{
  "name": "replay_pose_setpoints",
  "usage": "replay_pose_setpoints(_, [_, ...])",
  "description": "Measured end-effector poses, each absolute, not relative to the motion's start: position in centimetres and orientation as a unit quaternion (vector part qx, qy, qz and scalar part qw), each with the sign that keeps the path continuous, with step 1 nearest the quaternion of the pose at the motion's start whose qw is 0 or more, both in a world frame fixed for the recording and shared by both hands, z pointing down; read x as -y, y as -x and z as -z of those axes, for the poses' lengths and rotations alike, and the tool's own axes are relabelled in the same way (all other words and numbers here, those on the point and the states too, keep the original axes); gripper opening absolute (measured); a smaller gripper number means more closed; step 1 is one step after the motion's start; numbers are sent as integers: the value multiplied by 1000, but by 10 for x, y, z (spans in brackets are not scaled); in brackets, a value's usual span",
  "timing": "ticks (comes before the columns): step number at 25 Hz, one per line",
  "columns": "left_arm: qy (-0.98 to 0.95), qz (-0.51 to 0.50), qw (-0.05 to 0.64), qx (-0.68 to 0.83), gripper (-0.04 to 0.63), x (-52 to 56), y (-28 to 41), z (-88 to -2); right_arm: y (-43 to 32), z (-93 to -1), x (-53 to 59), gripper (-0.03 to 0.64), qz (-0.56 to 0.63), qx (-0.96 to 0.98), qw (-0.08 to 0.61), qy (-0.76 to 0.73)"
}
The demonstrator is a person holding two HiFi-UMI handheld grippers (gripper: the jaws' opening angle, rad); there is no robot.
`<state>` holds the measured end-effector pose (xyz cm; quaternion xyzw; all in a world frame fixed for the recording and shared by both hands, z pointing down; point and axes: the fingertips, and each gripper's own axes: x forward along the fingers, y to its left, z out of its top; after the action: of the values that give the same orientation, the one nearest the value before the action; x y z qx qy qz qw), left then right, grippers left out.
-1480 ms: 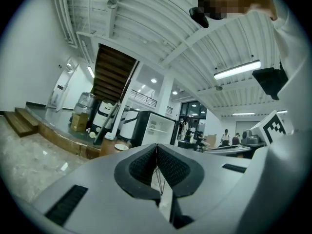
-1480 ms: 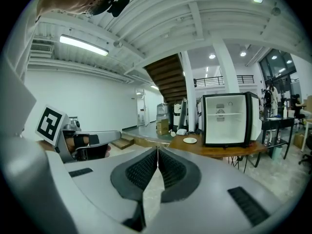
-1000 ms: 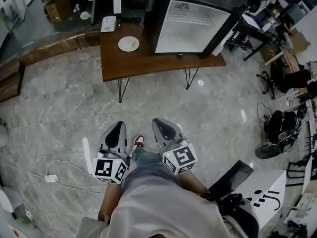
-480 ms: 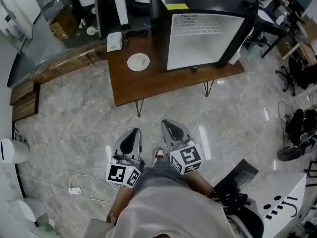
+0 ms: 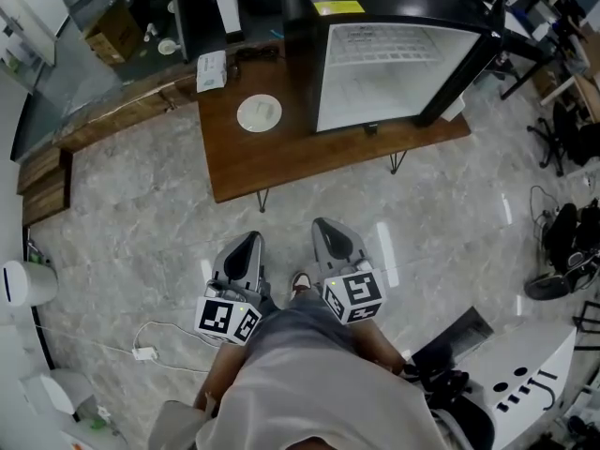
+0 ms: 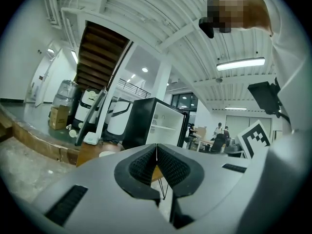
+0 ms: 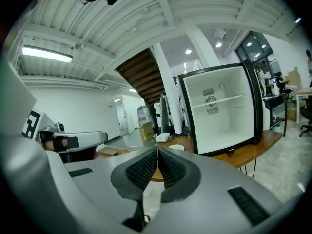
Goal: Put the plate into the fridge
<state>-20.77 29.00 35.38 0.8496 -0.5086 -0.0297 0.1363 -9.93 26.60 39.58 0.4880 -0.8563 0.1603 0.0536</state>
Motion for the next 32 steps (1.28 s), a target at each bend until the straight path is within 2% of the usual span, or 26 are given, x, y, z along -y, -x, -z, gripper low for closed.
replay_pose_setpoints(3, [-858,28,139,494,20,-264,210,-366,98,-410,-244,17,-161,847,63,-503])
replay_pose_setpoints(6, [-851,24,136,507,20,-210,235,-378,115,-424,-200,17,-140,846,103,-505])
replay_pose_setpoints(11, [-851,25,146,504,20,-96,294,-393,166,-443,-114,17,-163,836,128,-509])
replay_pose_setpoints(17, [-865,13,172,471,20,56,374,-415,245,-478,11,17,-167,817,218,-506])
replay_pose_setpoints(26, [-914,-138,190,332,20,281,473,-489,354,-517,208,17,-205,768,227,-562])
replay_pose_setpoints(32, [-931,-191,127,285,20,361,487,-525,345,-563,251,17,-210,710,238,-629])
